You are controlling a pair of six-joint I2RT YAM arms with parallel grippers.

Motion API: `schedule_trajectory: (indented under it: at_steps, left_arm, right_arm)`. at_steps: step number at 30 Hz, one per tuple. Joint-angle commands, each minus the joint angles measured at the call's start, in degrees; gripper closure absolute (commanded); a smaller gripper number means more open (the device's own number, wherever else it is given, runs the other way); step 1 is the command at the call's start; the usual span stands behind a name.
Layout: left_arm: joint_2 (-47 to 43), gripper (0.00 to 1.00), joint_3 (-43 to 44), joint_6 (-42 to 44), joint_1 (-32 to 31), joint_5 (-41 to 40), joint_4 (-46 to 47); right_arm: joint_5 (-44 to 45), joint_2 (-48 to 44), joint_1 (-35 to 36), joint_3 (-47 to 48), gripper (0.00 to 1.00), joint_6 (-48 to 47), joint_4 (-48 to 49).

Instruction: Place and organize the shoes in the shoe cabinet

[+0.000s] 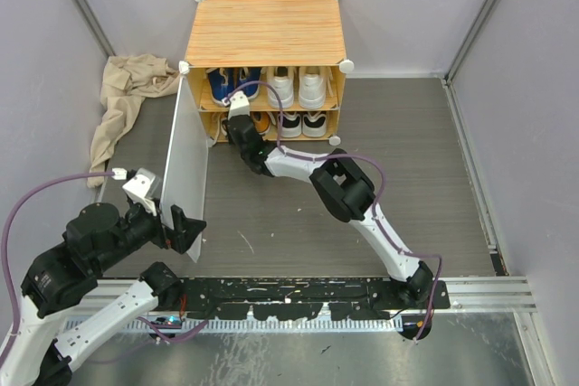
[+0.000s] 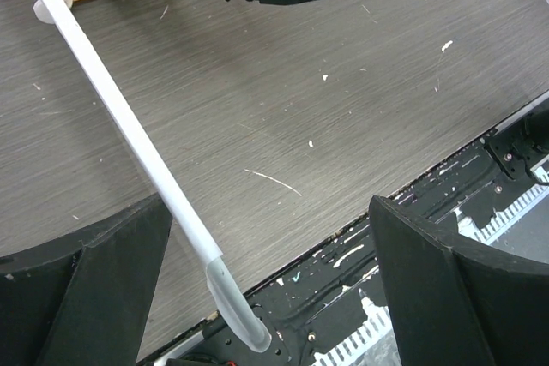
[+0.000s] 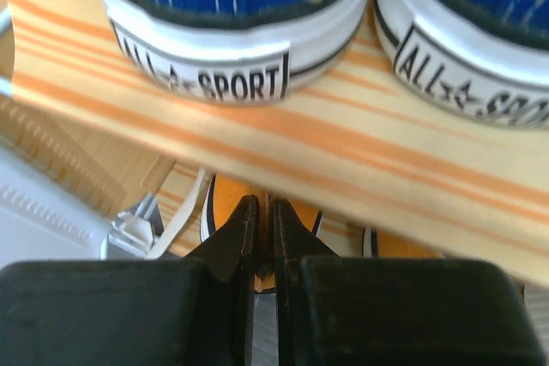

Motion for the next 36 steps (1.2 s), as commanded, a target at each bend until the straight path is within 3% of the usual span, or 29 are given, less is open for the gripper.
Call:
schedule_trajectory:
  at_steps: [1, 7, 9, 13, 17, 19, 24, 31, 36]
  left_arm:
    - [0.9, 0.02, -0.5, 0.8, -0.1, -0.2, 4.2]
    - [0.9, 0.02, -1.1, 0.4, -0.1, -0.1, 4.8]
    - [1.0, 0.02, -1.1, 0.3, -0.1, -0.1, 4.8]
    - [1.4, 0.02, -1.1, 0.5, -0.1, 0.1, 4.8]
    - [1.4, 0.02, -1.1, 0.6, -0.1, 0.0, 4.8]
    - [1.6, 0.02, -0.9, 0.8, -0.1, 0.0, 4.9]
    - [2.0, 0.02, 0.7, 0.9, -0.1, 0.3, 5.3]
    - [3.9, 0.02, 3.8, 1.3, -0.1, 3.2, 8.2]
    - [6.4, 0.02, 5.8, 0.2, -0.1, 7.8, 13.5]
  right_arm:
    - [0.6, 1.1, -1.4, 8.6, 0.99, -1.2, 4.4]
    - [-0.5, 2.4, -1.7, 8.8, 0.97, 0.3, 3.4]
    - [-0.5, 2.0, -1.7, 7.0, 0.82, 1.2, 3.8]
    - [-2.2, -0.7, -1.5, 0.7, 0.43, 2.4, 6.2]
    - [-1.2, -7.3, 0.1, -8.4, 0.2, 0.9, 10.7]
    - [0.3, -10.5, 1.1, -12.0, 0.14, -0.2, 11.3]
    - [1.3, -21.2, 2.1, -22.6, 0.06, 1.5, 9.4]
    - [3.6, -40.0, 2.1, -39.7, 0.02, 2.4, -1.7]
    - [4.7, -53.5, 2.1, -48.3, 0.02, 3.1, -14.8]
